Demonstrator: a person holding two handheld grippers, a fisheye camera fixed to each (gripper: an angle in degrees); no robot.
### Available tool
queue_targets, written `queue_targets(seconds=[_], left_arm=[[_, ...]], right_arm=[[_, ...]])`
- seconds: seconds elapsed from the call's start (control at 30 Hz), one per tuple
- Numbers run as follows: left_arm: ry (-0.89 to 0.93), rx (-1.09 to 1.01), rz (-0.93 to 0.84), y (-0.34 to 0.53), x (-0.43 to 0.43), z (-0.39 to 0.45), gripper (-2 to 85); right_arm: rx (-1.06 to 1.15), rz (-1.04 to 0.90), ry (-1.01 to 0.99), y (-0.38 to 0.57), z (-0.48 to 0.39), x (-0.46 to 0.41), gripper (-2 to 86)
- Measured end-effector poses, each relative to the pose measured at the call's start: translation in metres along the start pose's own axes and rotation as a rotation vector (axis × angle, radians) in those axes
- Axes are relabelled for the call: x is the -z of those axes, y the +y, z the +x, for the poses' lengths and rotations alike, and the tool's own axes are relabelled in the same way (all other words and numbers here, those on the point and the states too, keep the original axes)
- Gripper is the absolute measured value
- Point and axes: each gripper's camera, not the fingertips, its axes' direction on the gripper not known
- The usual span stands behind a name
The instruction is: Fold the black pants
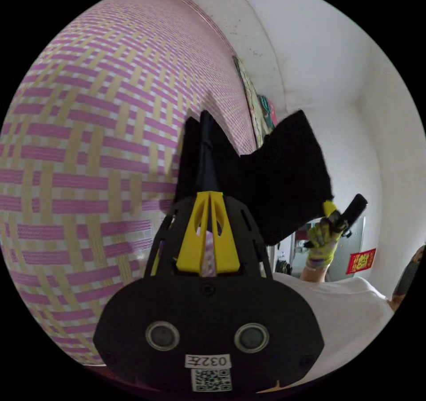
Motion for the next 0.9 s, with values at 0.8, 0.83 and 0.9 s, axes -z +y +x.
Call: queue_targets(seconds=[0.8, 0.83, 0.9], left_arm=[[-0.209, -0.295, -0.239, -0.006, -0.034, 0.03, -0.6], [-0.217, -0.29, -0.253, -0.006, -0.036, 0.027, -0.7], [-0.211, -0.317, -0.267, -0.01, -0.033, 0.026, -0.7]], right_arm=[[-0.521, -0.082, -0.126, 0.14, 0.108, -0.024, -1.0], [-0.529, -0.091, -0.144, 0.146, 0.11, -0.028, -1.0], [-0.565, -0.042, -0.209, 0.159, 0.112, -0.028, -1.0]])
